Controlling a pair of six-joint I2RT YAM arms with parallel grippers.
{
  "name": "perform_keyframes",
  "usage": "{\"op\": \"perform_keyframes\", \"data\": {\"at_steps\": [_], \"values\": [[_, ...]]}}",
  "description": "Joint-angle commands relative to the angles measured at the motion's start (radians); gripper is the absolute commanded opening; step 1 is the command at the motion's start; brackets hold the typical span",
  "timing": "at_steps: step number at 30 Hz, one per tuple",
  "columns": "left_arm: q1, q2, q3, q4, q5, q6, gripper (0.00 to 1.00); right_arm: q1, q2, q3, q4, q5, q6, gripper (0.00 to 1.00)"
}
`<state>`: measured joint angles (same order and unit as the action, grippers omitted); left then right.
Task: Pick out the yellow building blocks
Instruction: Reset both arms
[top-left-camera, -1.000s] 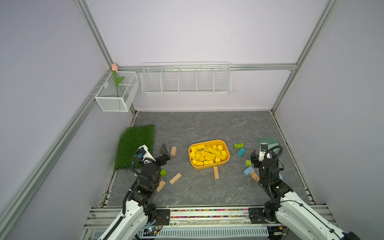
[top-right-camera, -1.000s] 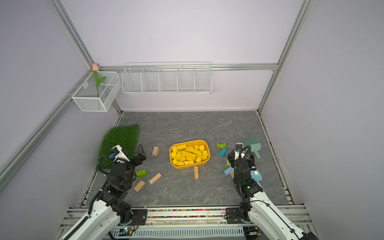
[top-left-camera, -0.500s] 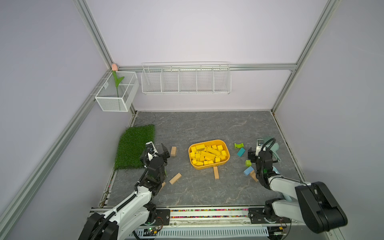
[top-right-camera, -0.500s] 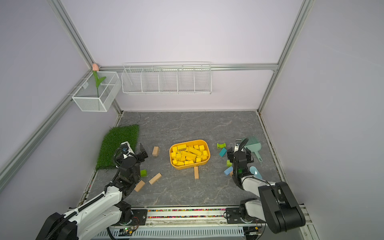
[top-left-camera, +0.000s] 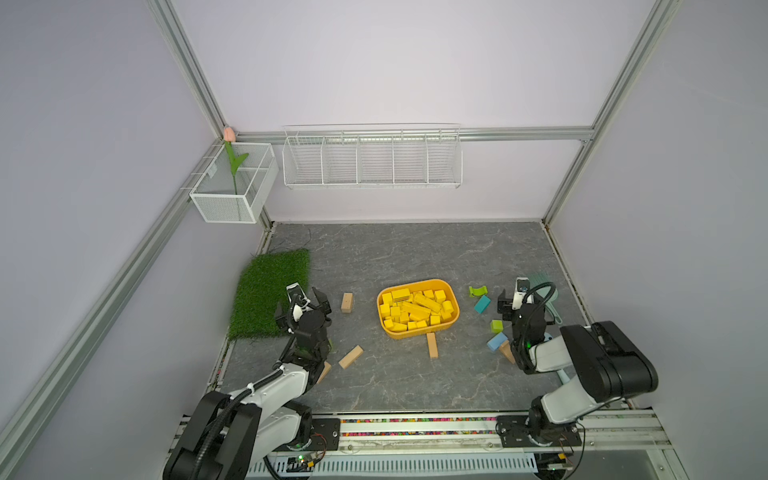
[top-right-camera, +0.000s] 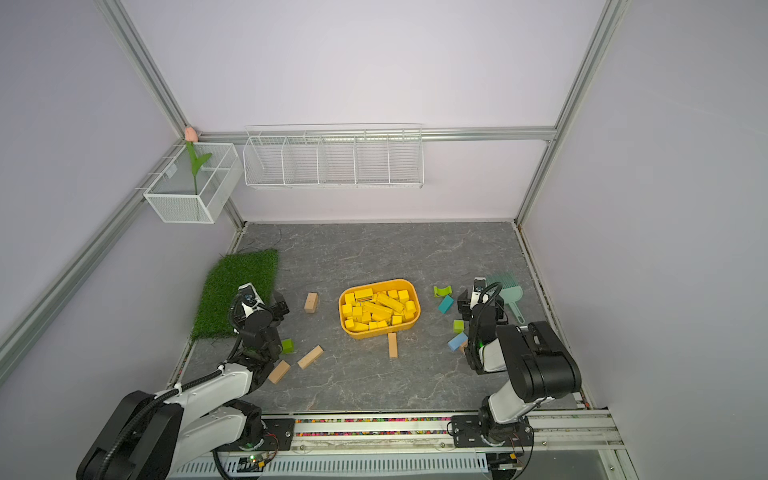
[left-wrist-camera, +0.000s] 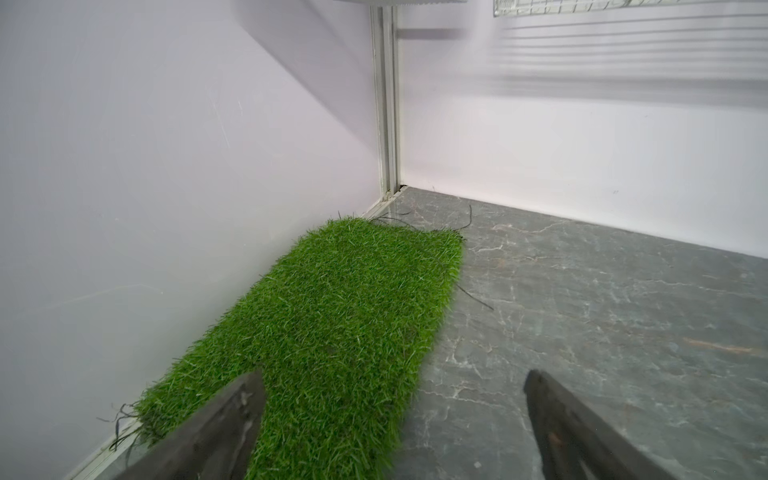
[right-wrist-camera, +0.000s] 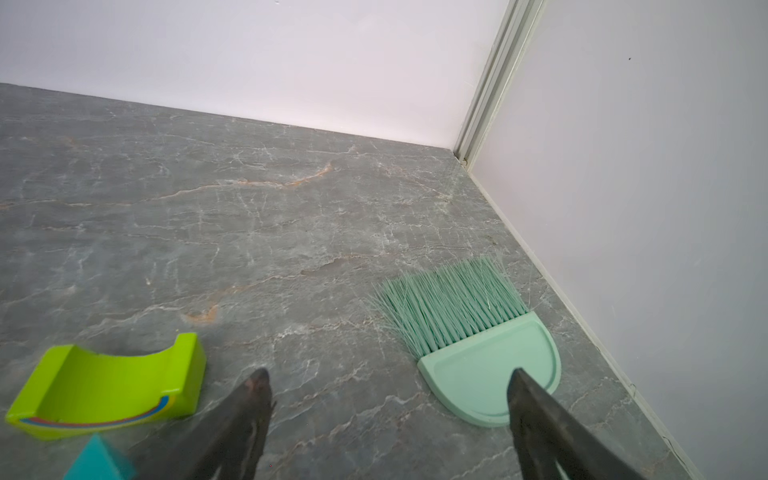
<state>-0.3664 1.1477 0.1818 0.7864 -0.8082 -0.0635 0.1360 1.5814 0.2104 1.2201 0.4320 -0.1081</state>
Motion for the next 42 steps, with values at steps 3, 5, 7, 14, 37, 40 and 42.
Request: {"op": "perform_keyframes", "data": {"at_steps": [3,5,7,14,37,40,42], "values": [[0.008,0.095,-0.026,0.226,-0.06,0.046,1.0,0.0,0.007,0.025,0.034,-0.014,0.005,0.89],[0.014,0.134,-0.022,0.277,-0.069,0.069,1.0,0.001,-0.008,0.028,0.001,-0.015,0.01,0.89],[0.02,0.183,-0.02,0.35,-0.073,0.096,1.0,0.001,-0.006,0.028,0.007,-0.015,0.01,0.89],[0.04,0.408,-0.021,0.626,-0.09,0.146,1.0,0.002,-0.002,0.026,0.016,-0.015,0.006,0.89],[0.3,0.399,0.198,0.145,0.462,0.007,0.99,0.002,-0.003,0.039,-0.013,-0.015,0.007,0.89],[0.299,0.372,0.226,0.037,0.454,-0.009,1.0,-0.012,-0.015,0.078,-0.103,-0.022,0.027,0.89],[0.299,0.374,0.222,0.049,0.46,-0.004,0.99,-0.026,-0.021,0.1,-0.157,-0.035,0.045,0.89]]}}
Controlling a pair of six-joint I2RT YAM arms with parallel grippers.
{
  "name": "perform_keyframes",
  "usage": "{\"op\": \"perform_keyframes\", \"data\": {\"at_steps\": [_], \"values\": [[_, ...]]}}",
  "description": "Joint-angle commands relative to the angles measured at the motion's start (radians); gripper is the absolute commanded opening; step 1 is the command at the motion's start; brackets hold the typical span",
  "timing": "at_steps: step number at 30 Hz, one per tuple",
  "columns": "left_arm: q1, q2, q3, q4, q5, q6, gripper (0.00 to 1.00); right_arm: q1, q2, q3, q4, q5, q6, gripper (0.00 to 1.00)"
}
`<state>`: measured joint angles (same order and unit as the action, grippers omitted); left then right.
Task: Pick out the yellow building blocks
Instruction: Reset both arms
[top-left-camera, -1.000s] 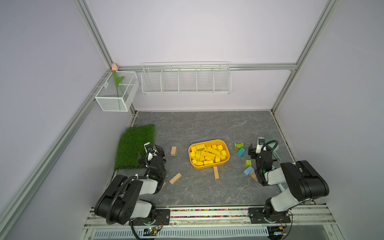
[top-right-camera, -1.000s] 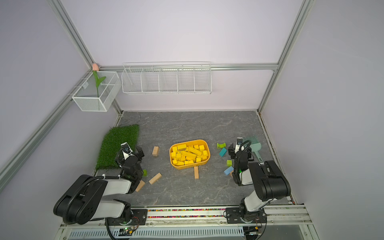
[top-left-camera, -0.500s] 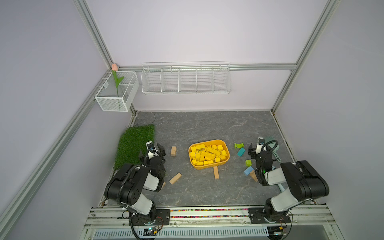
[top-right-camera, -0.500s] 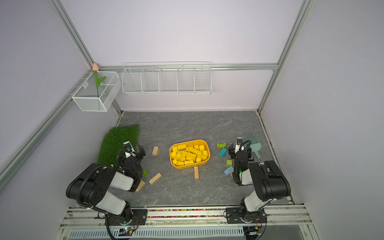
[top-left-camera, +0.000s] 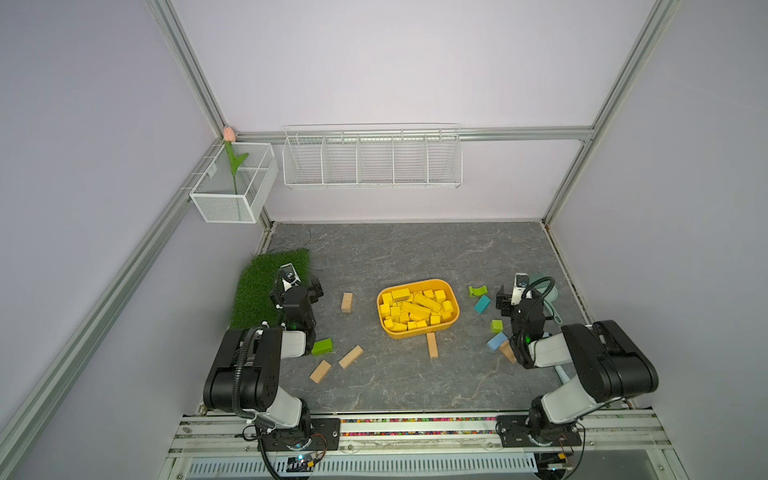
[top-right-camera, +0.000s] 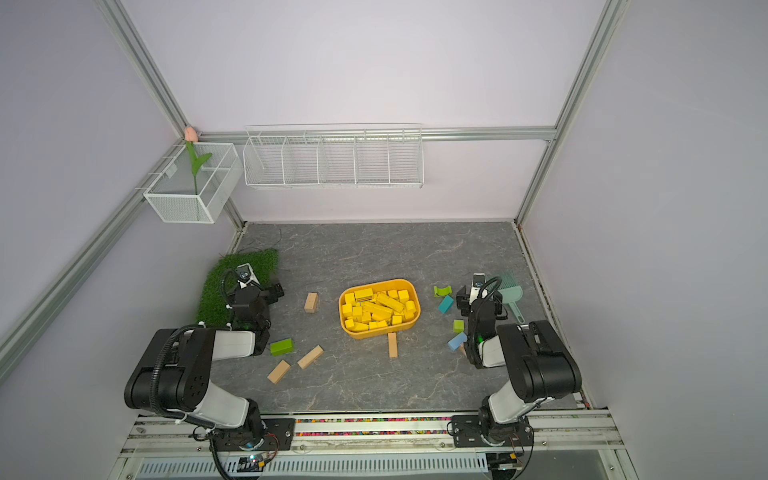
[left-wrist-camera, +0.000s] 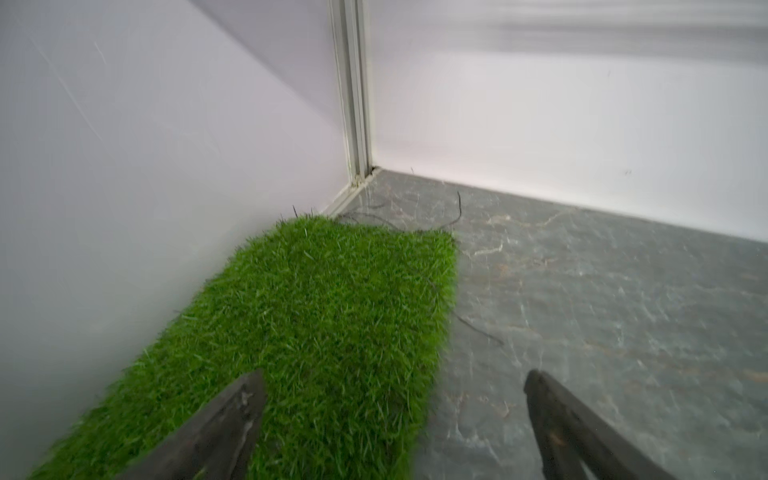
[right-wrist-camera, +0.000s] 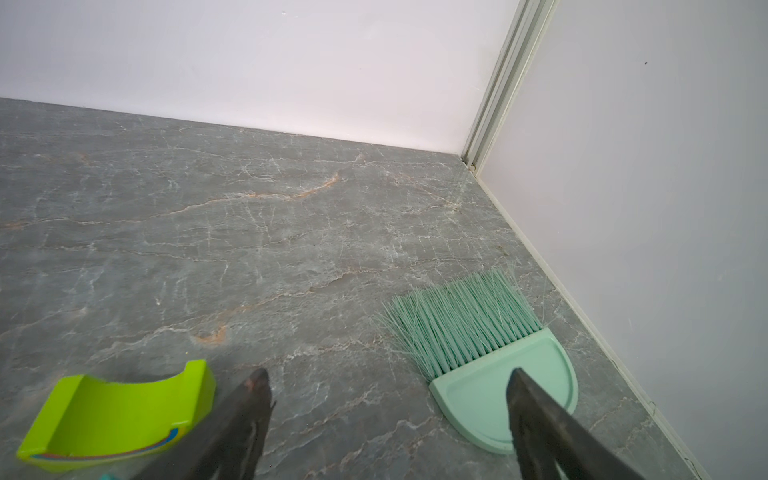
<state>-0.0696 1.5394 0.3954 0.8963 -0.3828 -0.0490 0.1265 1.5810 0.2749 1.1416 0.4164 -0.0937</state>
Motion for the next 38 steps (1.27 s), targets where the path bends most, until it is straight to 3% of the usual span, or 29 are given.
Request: {"op": "perform_keyframes", "data": {"at_steps": [1,2,5,8,9,10,12,13,16,18,38], "values": [[0.002,-0.008,-0.003,-0.018,0.049,-0.002,0.99,-0.021,-0.022,0.041,-0.09,-0.026,0.033,0.89],[0.002,0.015,-0.018,0.05,0.048,0.006,0.99,-0.024,-0.023,0.044,-0.098,-0.03,0.036,0.89],[0.001,-0.001,-0.004,-0.013,0.074,0.004,0.99,-0.048,-0.026,0.069,-0.155,-0.072,0.057,0.89],[0.002,0.002,-0.041,0.058,0.277,0.096,0.99,-0.082,-0.033,0.086,-0.198,-0.139,0.073,0.89],[0.002,0.003,-0.056,0.091,0.294,0.1,0.99,-0.081,-0.033,0.086,-0.197,-0.14,0.074,0.89],[0.003,0.008,-0.054,0.097,0.293,0.098,0.99,-0.082,-0.034,0.083,-0.196,-0.142,0.072,0.89],[0.005,0.01,-0.019,0.034,0.213,0.058,0.99,-0.077,-0.043,0.054,-0.147,-0.319,-0.005,0.89],[0.005,0.013,0.001,0.002,0.138,0.025,0.99,-0.073,-0.048,0.032,-0.116,-0.308,-0.005,0.89],[0.009,0.016,-0.002,0.011,0.136,0.027,0.99,-0.078,-0.028,0.089,-0.201,-0.167,0.066,0.89],[0.009,0.008,0.003,-0.015,0.189,0.041,0.99,-0.103,-0.042,0.093,-0.227,-0.203,0.078,0.89],[0.009,0.01,0.001,-0.003,0.185,0.044,0.99,-0.101,-0.041,0.086,-0.213,-0.203,0.075,0.89]]}}
